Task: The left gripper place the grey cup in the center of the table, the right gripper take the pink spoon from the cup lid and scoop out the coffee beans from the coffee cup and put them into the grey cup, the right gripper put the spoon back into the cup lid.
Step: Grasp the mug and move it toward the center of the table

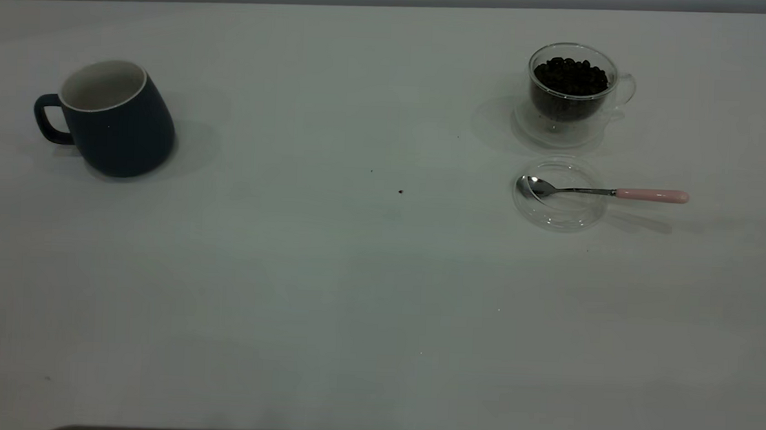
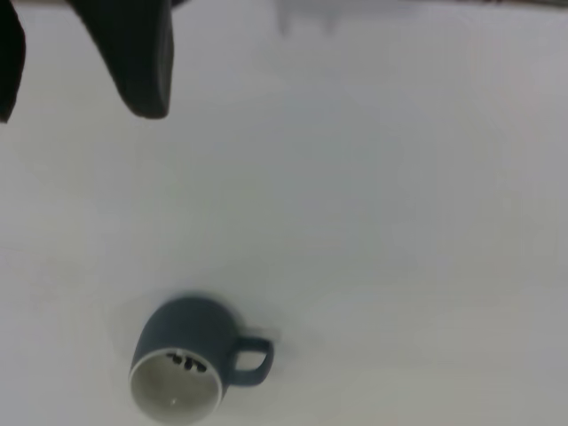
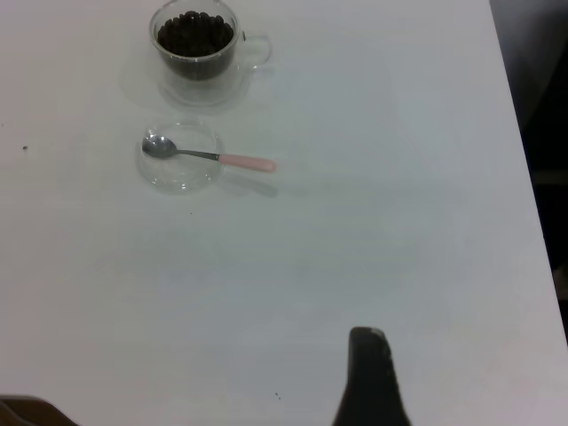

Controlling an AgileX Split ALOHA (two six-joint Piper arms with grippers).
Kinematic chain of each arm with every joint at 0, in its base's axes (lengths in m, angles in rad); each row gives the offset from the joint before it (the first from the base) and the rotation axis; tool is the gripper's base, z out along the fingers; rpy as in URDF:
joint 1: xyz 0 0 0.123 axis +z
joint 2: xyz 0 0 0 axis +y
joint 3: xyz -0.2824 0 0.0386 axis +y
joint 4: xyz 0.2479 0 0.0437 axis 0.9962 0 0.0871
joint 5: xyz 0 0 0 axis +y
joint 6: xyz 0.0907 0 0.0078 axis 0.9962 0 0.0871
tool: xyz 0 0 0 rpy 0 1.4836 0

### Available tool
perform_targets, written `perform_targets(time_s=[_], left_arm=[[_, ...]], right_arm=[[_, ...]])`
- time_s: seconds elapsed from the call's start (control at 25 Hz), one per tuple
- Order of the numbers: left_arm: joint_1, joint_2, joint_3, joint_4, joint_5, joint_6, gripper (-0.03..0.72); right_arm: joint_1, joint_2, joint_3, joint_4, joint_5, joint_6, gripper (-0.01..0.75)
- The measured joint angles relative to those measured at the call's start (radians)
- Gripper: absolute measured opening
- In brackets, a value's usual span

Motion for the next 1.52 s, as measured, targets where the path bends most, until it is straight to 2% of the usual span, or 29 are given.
perform_targets(time_s=[0.12,0.24,0.32,0.52,0.64,0.8,0.96,1.12,1.2,1.28,1.52], left_arm=[[0.000,0.219,-0.045,0.029,-0.138,-0.030,0.370],[0.013,0.425,-0.141,0.093,-0.206,-0.046,0.370],[0.057,0.554,-0.218,0.116,-0.223,-0.072,0.370],[0.221,0.836,-0.393,0.131,-0.262,-0.078,0.370],[0.260,0.982,-0.482,0.129,-0.268,0.030,0.370],[0.264,1.185,-0.623,0.105,-0.221,0.229,0.370],[0.266,1.385,-0.795,0.018,-0.155,0.437,0.395],[0.266,1.579,-0.965,-0.115,-0.071,0.581,0.493],[0.255,1.662,-1.029,-0.144,-0.037,0.636,0.557],[0.237,1.733,-1.080,-0.157,-0.019,0.691,0.590],[0.202,1.793,-1.130,-0.196,-0.017,0.805,0.578]], right_arm=[[0.000,0.000,0.000,0.000,0.000,0.000,0.591],[0.000,0.000,0.000,0.000,0.000,0.000,0.591],[0.000,0.000,0.000,0.000,0.000,0.000,0.591],[0.000,0.000,0.000,0.000,0.000,0.001,0.591],[0.000,0.000,0.000,0.000,0.000,0.001,0.591],[0.000,0.000,0.000,0.000,0.000,0.001,0.591],[0.000,0.000,0.000,0.000,0.000,0.001,0.591],[0.000,0.000,0.000,0.000,0.000,0.000,0.591],[0.000,0.000,0.000,0.000,0.000,0.000,0.591],[0.000,0.000,0.000,0.000,0.000,0.000,0.591],[0.000,0.000,0.000,0.000,0.000,0.000,0.591]])
